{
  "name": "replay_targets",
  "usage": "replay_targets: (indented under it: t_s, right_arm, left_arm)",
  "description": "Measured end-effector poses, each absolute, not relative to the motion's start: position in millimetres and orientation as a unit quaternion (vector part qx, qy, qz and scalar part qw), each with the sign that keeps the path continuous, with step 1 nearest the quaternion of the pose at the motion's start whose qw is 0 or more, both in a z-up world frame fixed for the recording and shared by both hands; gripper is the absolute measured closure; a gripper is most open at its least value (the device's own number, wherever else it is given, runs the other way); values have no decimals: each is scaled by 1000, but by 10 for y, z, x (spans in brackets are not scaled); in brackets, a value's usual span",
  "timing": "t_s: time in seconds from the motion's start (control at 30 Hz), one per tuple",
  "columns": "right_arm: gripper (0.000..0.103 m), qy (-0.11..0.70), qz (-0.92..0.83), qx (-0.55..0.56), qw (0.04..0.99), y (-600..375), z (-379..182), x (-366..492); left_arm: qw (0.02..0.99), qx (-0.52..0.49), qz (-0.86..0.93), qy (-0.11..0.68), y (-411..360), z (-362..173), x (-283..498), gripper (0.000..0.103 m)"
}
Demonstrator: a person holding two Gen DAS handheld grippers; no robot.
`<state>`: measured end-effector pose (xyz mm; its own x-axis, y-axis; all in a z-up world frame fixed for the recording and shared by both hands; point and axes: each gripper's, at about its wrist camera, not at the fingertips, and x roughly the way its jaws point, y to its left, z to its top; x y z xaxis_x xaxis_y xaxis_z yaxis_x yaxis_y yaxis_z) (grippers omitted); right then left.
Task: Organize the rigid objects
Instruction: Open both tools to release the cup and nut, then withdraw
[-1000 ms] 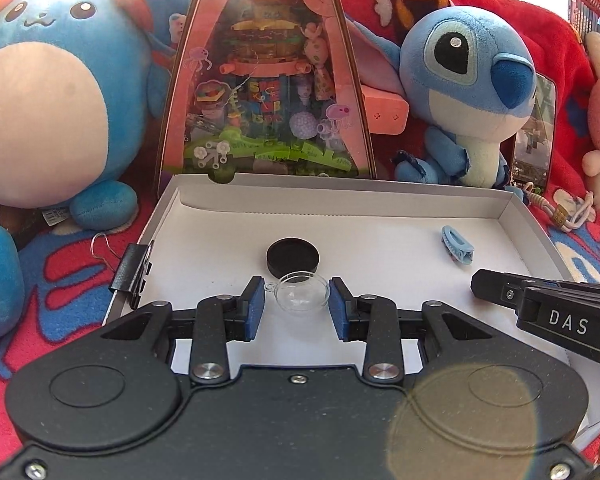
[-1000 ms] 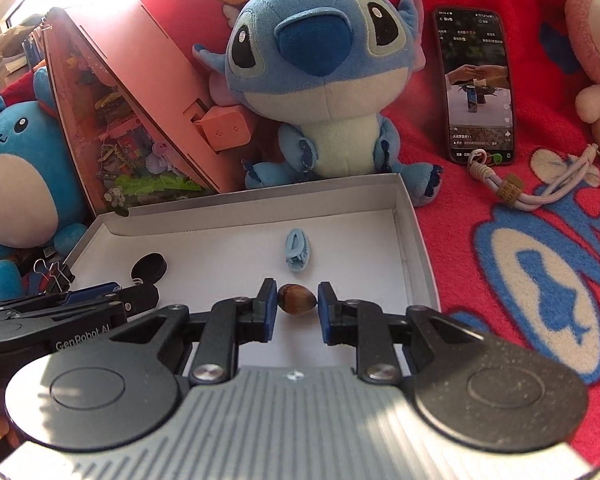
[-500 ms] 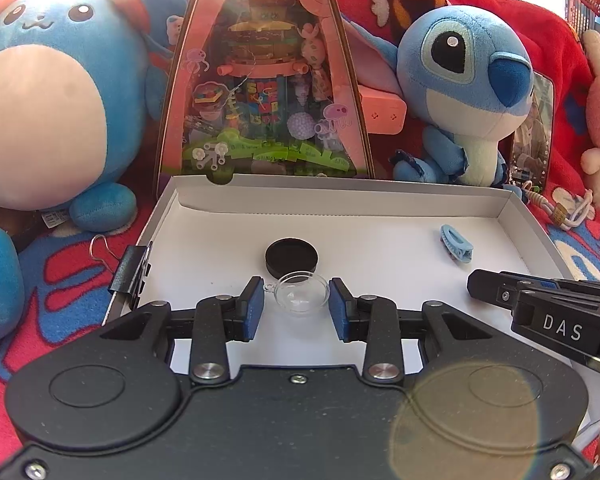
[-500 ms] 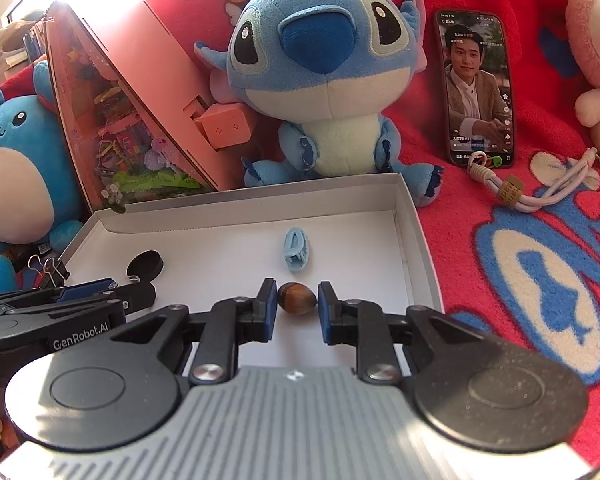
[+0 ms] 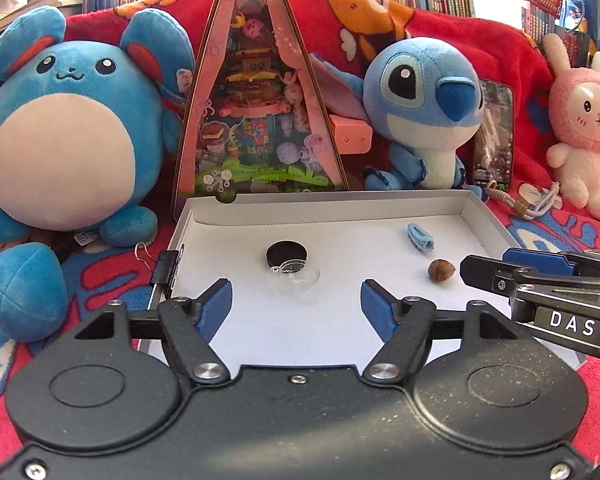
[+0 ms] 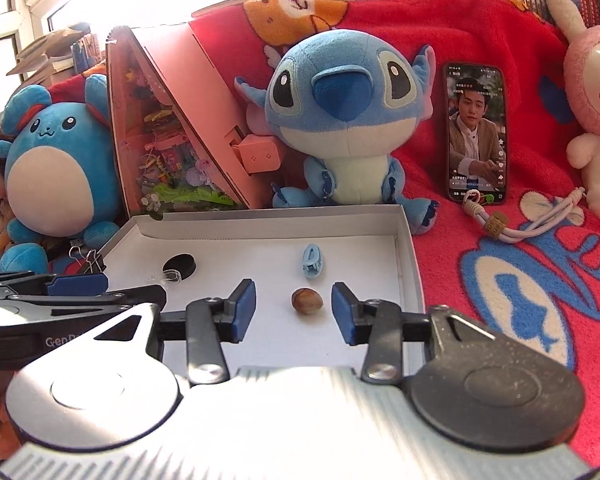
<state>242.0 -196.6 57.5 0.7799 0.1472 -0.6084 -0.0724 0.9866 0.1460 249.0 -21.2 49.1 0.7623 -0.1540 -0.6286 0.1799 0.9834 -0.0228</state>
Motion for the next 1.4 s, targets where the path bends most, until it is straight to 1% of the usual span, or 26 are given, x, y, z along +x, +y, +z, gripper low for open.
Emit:
replay_targets:
  t_s: [0.03,0.13,0.27,0.53,0.93,1.4]
  right_arm:
    - [40,321,62,55,943,-1970,604,2357]
    - [35,310,66,47,947,-1988,663,2197]
    - [29,296,72,37,952,-2021,715,1943]
    - [23,281,89,23,955,-2046,717,1487]
    - [18,282,108,6,953,-1980,609,1017]
    - [17,281,101,-21,954,-1992,532,669]
  left_arm:
    - [940,17,-92,329,-196,523,2432,26]
    - [943,11,-105,317,-147,601,2251,22]
    - [944,13,-112,309,-101,644,2011,21]
    - [946,6,-116,302,-11,547,1565,21]
    - [944,4,-117,308,61,439,1103,20]
    - [947,4,-99,305,177,341,813,20]
